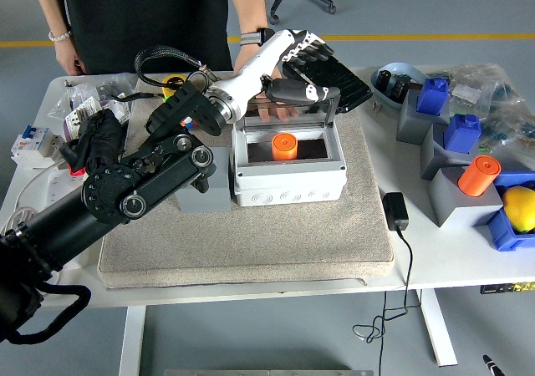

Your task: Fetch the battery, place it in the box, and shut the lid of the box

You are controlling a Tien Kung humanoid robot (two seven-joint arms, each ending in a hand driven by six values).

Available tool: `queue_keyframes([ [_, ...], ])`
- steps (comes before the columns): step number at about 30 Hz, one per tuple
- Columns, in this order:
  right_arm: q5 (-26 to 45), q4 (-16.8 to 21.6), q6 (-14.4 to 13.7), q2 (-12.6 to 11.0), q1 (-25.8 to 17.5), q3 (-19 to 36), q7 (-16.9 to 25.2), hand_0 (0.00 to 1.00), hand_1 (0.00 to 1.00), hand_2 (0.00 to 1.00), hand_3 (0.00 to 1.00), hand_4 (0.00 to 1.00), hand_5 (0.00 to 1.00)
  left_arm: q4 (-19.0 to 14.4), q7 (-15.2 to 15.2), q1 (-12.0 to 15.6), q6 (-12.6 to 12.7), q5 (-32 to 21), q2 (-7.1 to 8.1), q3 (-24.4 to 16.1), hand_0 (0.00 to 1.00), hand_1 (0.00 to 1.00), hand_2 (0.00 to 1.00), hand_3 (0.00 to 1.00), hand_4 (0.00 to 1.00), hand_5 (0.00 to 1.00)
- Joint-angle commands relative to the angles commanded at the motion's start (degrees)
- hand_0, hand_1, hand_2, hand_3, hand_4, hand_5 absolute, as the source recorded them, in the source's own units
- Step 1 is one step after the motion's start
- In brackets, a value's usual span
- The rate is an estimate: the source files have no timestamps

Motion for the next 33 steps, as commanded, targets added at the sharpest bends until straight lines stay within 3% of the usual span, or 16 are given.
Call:
queue_keyframes([
  [13, -0.17, 0.1, 0.01, -0.04, 0.08, 0.27, 0.05, 0.724, 0.664, 0.654, 0.598, 0.998, 0.608, 3.38, 5.48, -0.22, -3.98, 3.57, 0.63, 2.16, 0.737, 0.746, 0.732, 0.667, 0.95, 0.316],
  [14, -0.13, 0.1, 0.03, -0.05, 0.05, 0.24, 0.05, 0.724, 0.664, 0.654, 0.597, 0.998, 0.608, 3.19, 5.82, -0.16, -4.23, 3.64, 0.76, 2.23, 0.658, 0.692, 0.71, 0.661, 0.948, 0.318],
  [20, -0.26, 0.1, 0.04, -0.05, -0.01, 0.15, 0.02, 0.724, 0.664, 0.654, 0.597, 0.998, 0.608, 1.92, 7.17, 0.43, -5.16, 3.79, 1.36, 2.63, 0.658, 0.692, 0.71, 0.661, 0.948, 0.318],
  [21, -0.28, 0.11, 0.04, -0.04, -0.02, 0.16, 0.03, 0.724, 0.664, 0.654, 0.598, 0.998, 0.608, 1.64, 7.36, 0.57, -5.29, 3.8, 1.47, 2.63, 0.505, 0.619, 0.673, 0.649, 0.947, 0.319],
  [26, -0.44, 0.17, 0.07, -0.06, -0.15, 0.23, 0.03, 0.724, 0.664, 0.654, 0.598, 0.998, 0.608, -1.48, 8.81, 2.03, -6.44, 3.59, 2.5, 2.25, 0.505, 0.619, 0.673, 0.649, 0.947, 0.319],
  [27, -0.48, 0.16, 0.07, -0.03, -0.19, 0.32, 0.03, 0.725, 0.664, 0.653, 0.597, 0.998, 0.607, -2.57, 9.13, 2.5, -6.7, 3.44, 2.79, 2.09, 0.364, 0.539, 0.613, 0.651, 0.946, 0.328],
  [33, -0.67, 0.18, 0.09, 0.02, -0.33, 0.61, 0.03, 0.725, 0.664, 0.653, 0.597, 0.998, 0.608, -5.45, 9.77, 3.88, -7.21, 2.96, 3.57, 1.87, 0.347, 0.518, 0.6, 0.649, 0.943, 0.327],
])
